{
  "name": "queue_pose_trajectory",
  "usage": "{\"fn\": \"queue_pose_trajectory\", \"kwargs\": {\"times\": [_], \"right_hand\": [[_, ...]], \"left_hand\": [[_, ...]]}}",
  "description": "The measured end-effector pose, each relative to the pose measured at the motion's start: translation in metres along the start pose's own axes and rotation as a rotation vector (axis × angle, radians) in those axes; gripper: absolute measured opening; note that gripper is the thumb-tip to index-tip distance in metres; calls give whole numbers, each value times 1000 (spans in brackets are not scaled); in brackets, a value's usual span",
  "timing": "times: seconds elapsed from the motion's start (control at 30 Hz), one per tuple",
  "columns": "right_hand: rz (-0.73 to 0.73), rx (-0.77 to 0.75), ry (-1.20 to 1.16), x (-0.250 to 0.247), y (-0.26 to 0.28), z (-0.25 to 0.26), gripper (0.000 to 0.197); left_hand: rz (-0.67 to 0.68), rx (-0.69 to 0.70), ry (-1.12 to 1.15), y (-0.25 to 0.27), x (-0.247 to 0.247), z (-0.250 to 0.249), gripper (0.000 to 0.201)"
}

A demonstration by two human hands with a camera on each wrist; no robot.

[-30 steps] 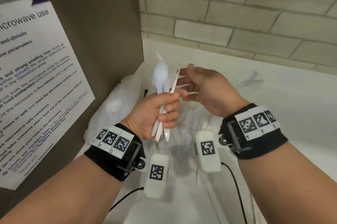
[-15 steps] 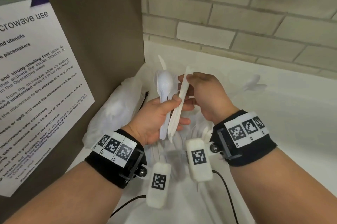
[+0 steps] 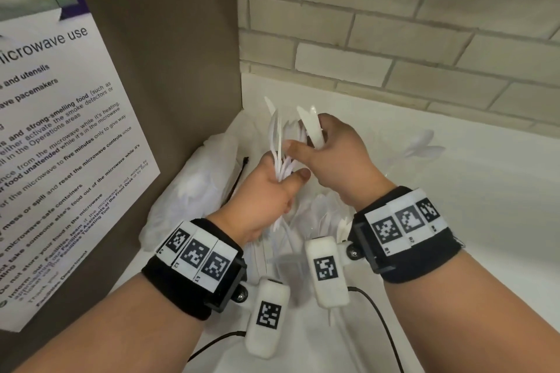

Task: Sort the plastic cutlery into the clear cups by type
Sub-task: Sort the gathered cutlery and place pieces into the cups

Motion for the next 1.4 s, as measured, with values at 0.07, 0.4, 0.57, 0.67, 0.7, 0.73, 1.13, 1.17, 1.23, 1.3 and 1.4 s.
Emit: {"fn": "queue_pose_trajectory", "kwargs": {"times": [0.07,0.4,0.57,0.67,0.7,0.73,1.13,1.17,1.23,1.3,1.4], "right_hand": [[1,0,-1,0,-3,-6,17],[-50,-79,40,-3,1,13,12],[-96,-84,172,2,-2,16,20],[-64,-60,169,1,-3,15,18],[-50,-63,175,2,-2,15,16],[-41,-73,186,3,-2,16,13],[-207,120,-464,-17,-9,10,9],[-248,104,-496,-26,-11,12,10],[-328,77,-568,-46,-19,16,13],[-360,30,-663,-64,-31,19,16],[-327,-96,-727,-72,-56,27,18]], "left_hand": [[19,-44,114,2,-1,0,26],[10,-45,17,1,1,5,34],[0,-54,-4,2,2,10,21],[-14,-48,-23,3,2,10,20],[-15,-43,-25,3,2,10,21],[-15,-42,-30,3,3,10,21],[80,-59,-156,2,1,8,19],[85,-66,-158,3,0,10,16],[85,-79,-125,5,-3,13,19],[36,-96,-80,6,-7,13,26],[-119,-87,30,6,-17,11,18]]}}
Point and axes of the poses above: each hand's wrist, its own y-axis away from the middle knuckle, its own x-axis out of the palm, z = x × y, the point moved 5 cm from there along -y, towards the middle knuckle, and after that the axes turned 14 degrees about y, right-handed, at the moved point
